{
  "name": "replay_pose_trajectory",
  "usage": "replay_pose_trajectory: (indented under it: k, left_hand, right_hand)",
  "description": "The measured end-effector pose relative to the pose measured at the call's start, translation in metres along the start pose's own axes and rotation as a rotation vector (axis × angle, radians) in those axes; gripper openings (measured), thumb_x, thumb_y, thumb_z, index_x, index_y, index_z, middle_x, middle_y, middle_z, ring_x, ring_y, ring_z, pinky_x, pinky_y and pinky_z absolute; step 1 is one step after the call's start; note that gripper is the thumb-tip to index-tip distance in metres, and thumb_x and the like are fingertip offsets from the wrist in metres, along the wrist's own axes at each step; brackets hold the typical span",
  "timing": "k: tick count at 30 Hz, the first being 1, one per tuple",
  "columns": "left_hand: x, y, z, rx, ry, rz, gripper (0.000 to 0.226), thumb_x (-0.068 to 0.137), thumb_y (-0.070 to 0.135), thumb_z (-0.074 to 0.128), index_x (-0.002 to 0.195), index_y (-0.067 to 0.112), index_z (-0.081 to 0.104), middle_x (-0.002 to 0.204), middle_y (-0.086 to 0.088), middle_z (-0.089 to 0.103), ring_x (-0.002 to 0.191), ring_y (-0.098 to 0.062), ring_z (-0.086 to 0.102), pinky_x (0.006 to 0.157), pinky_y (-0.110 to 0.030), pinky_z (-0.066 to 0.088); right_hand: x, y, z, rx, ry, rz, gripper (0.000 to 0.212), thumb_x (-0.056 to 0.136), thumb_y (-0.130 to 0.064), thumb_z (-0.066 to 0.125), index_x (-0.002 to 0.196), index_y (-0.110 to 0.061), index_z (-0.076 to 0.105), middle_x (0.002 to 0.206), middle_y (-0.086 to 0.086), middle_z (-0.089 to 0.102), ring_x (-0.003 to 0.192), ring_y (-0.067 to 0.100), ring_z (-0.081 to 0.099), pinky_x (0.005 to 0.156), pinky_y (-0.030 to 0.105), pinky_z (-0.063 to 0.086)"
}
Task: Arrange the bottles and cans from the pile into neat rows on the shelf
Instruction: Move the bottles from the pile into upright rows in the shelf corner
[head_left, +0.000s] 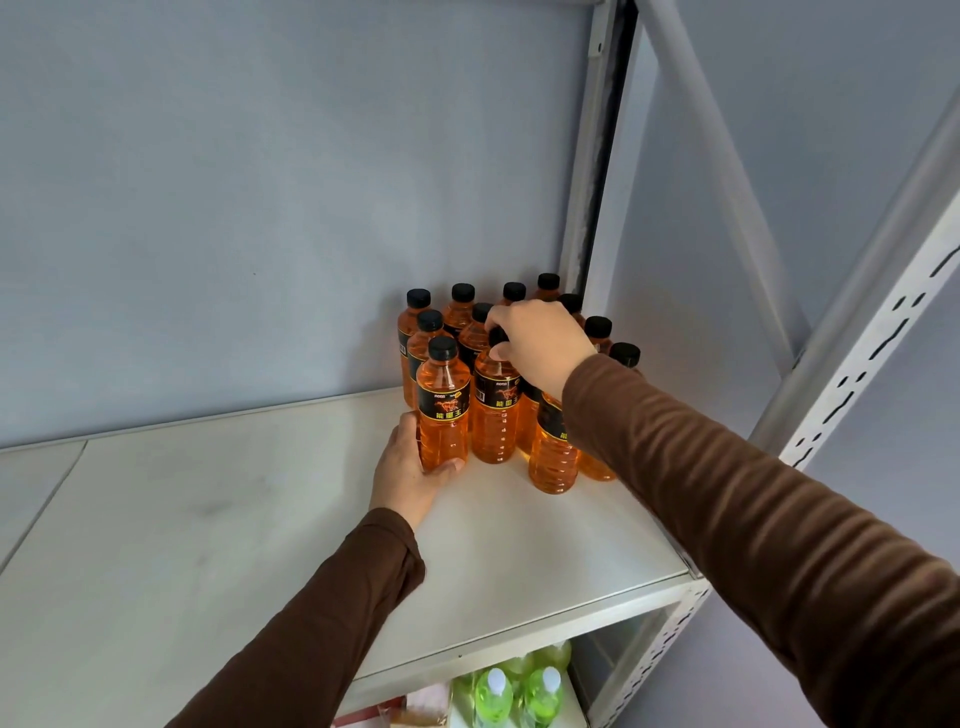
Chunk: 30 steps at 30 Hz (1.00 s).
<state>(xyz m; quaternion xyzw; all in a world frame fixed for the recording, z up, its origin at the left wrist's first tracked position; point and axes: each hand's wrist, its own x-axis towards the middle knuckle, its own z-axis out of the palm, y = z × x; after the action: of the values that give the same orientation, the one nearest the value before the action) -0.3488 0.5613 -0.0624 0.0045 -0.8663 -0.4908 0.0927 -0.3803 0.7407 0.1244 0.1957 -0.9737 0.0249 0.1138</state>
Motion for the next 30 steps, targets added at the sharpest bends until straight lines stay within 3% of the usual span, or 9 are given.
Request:
replay_pose_trajectory:
  k: [11,17,23,30]
  left_hand:
    - [-0.007,0.008,-0.01,0.04,-0.058,-0.003,0.069,0.079,0.041,0.08,0.135,0.032,0.04,0.137,0.004,0.055,0.123,-0.019,0.056,0.105,-0.045,0.048]
    - [-0.021,0.016,-0.044,0.25,-0.031,0.063,0.072,0.084,0.035,0.076,0.145,0.027,0.038,0.147,0.001,0.045,0.134,-0.019,0.044,0.11,-0.036,0.04]
    - [-0.052,0.023,-0.099,0.448,-0.002,0.111,0.07,0.085,0.036,0.074,0.146,0.024,0.041,0.145,0.002,0.044,0.132,-0.016,0.04,0.109,-0.027,0.031]
    - [-0.109,0.003,-0.175,0.645,0.096,0.095,0.066,0.085,0.036,0.073,0.143,0.023,0.045,0.142,0.003,0.048,0.128,-0.018,0.041,0.104,-0.027,0.033]
  right_hand:
    - [-0.011,0.004,-0.003,0.071,0.018,0.002,0.043,0.098,-0.03,0.056,0.139,-0.018,0.052,0.133,0.011,0.058,0.115,0.028,0.059,0.095,0.04,0.052]
    - [-0.032,0.001,-0.004,0.168,0.23,-0.034,0.041,0.096,-0.034,0.058,0.134,-0.019,0.057,0.132,0.004,0.058,0.115,0.024,0.058,0.093,0.035,0.052]
    - [-0.049,-0.039,0.014,0.231,0.347,-0.224,0.037,0.09,-0.027,0.066,0.126,-0.017,0.064,0.128,0.001,0.059,0.121,0.024,0.047,0.096,0.032,0.043]
    - [-0.066,-0.122,0.049,0.294,0.237,-0.338,0.049,0.089,-0.035,0.066,0.134,-0.017,0.057,0.127,0.002,0.061,0.119,0.023,0.045,0.098,0.033,0.04]
